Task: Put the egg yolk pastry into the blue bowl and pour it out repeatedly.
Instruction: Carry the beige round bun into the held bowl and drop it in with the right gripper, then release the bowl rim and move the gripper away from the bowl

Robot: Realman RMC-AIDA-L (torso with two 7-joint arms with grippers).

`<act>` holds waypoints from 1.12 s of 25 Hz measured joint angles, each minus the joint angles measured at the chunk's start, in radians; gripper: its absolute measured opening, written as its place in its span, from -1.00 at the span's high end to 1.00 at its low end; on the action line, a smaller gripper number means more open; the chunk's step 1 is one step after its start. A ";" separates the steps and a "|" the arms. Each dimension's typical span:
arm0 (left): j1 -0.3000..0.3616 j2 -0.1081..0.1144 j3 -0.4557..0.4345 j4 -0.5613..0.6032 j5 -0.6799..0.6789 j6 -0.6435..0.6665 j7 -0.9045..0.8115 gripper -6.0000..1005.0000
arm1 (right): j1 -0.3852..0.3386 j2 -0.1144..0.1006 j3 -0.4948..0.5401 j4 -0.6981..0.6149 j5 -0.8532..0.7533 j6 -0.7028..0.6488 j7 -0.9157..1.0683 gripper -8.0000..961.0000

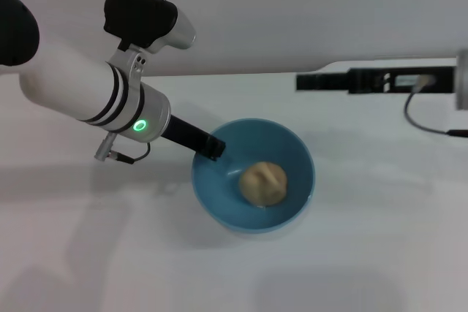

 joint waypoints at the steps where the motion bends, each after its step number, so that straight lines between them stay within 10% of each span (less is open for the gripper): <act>1: 0.001 0.000 0.000 -0.001 0.000 0.000 0.000 0.96 | -0.012 0.002 0.021 -0.013 0.011 0.002 0.000 0.13; 11: -0.005 -0.001 0.006 -0.097 0.005 0.052 0.004 0.95 | -0.142 0.006 0.170 -0.055 0.084 -0.054 -0.002 0.10; 28: -0.016 -0.007 0.050 -0.170 -0.001 0.127 -0.004 0.73 | -0.149 0.007 0.175 -0.052 0.086 -0.067 -0.008 0.10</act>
